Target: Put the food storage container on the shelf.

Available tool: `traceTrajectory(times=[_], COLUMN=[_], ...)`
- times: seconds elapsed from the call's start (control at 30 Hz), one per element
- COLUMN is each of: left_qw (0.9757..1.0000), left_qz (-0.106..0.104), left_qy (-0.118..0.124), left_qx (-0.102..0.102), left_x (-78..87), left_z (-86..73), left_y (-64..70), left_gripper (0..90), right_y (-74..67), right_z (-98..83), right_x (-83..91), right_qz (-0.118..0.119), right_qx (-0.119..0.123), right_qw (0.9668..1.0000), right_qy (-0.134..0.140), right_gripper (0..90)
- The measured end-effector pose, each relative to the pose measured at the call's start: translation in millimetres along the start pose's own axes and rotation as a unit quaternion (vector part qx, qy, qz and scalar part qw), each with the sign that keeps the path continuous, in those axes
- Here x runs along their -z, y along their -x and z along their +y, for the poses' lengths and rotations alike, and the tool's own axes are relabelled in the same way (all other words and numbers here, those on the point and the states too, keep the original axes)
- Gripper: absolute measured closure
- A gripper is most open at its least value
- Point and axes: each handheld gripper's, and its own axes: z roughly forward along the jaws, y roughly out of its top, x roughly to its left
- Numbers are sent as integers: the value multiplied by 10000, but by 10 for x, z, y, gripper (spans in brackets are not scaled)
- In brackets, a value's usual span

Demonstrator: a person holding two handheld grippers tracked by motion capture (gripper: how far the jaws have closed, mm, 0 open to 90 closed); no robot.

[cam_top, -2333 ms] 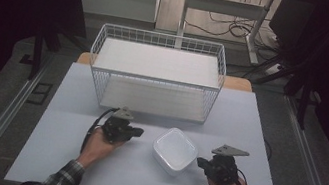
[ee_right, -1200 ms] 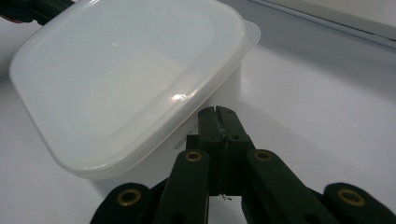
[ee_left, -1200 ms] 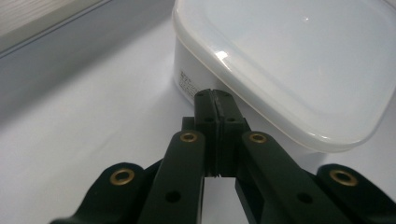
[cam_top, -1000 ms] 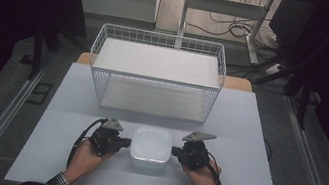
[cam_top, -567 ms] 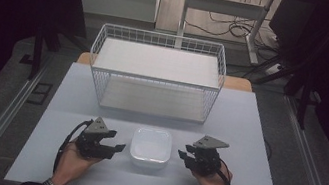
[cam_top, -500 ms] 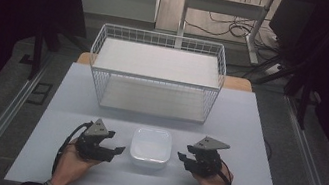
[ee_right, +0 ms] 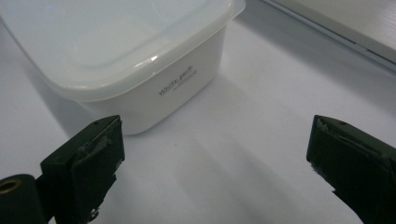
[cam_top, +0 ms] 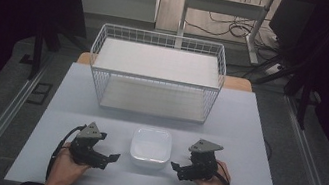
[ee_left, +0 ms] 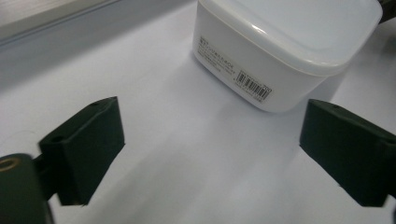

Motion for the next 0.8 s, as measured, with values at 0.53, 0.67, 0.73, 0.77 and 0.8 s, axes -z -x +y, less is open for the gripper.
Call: traceTrajectory(times=[0.53,0.67,0.73,0.77,0.8], left_qw=[9994,9988,9982,9976,9974], left_qz=[-329,-491,-590,-682,-700], left_qy=[18,-43,-17,-17,-20], left_qx=[-94,-79,43,120,146], left_x=[-45,-105,-130,-144,-156], left_z=[243,355,408,444,467], left_y=[75,102,95,89,87], left_gripper=[58,65,71,76,93], right_y=[-21,-39,-47,-52,-56], right_z=[269,365,415,435,466], right_x=[84,50,17,4,-21], right_qz=[-42,159,187,203,219], right_qx=[-222,-316,-324,-336,-338], right_qw=[9993,9989,9990,9990,9990], right_qy=[305,318,243,193,167], right_gripper=[0,0,5,12,29])
